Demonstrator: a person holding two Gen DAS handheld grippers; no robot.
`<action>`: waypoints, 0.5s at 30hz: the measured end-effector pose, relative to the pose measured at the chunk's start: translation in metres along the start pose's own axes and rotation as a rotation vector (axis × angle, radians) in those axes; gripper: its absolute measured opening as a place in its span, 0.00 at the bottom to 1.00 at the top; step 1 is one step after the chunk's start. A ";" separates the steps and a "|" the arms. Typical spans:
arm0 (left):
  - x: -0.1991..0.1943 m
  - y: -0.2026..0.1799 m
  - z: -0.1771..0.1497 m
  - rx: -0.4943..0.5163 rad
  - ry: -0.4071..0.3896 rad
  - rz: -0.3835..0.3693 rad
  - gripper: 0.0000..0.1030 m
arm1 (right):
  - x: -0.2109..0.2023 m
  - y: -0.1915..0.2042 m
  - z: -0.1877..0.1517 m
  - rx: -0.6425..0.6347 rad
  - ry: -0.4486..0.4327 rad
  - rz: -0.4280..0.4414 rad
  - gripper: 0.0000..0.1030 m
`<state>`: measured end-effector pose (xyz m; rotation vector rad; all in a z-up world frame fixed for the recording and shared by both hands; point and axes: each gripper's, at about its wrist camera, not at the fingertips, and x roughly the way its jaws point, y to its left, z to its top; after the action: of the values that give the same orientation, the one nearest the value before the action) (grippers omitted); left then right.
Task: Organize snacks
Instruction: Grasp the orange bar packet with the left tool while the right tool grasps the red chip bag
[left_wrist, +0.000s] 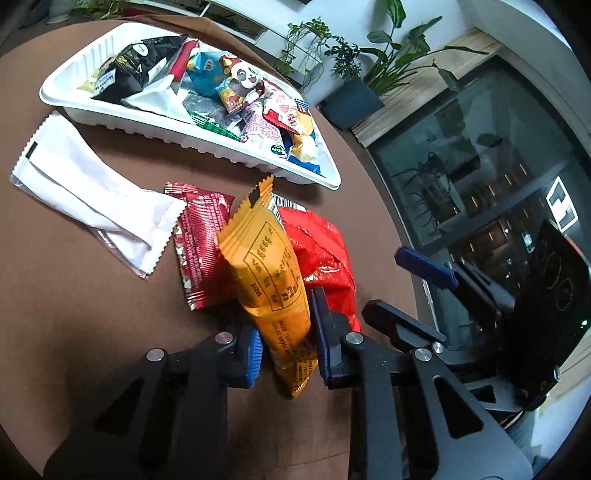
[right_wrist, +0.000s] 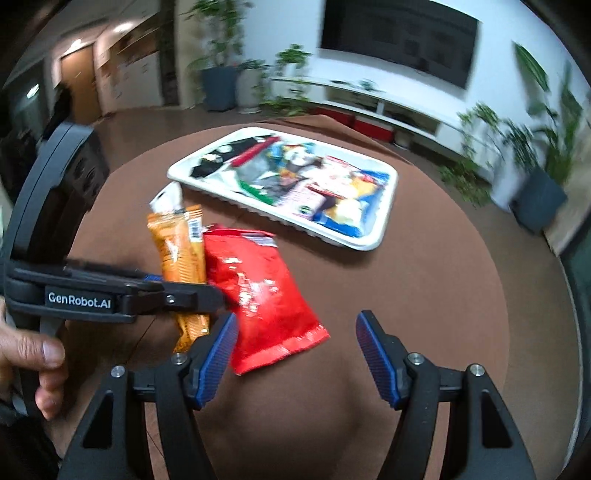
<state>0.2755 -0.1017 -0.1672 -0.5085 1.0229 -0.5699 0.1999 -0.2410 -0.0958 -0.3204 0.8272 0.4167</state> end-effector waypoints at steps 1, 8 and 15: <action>0.000 0.001 -0.001 0.002 0.004 -0.001 0.21 | 0.001 0.002 0.001 -0.012 0.000 0.006 0.67; -0.012 0.004 -0.008 0.043 0.039 -0.018 0.20 | 0.020 0.010 0.013 -0.043 0.040 0.063 0.67; -0.032 0.023 -0.019 0.033 0.074 -0.040 0.20 | 0.043 0.011 0.020 -0.051 0.096 0.097 0.68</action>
<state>0.2503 -0.0658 -0.1694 -0.4823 1.0743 -0.6441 0.2332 -0.2127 -0.1167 -0.3507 0.9297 0.5171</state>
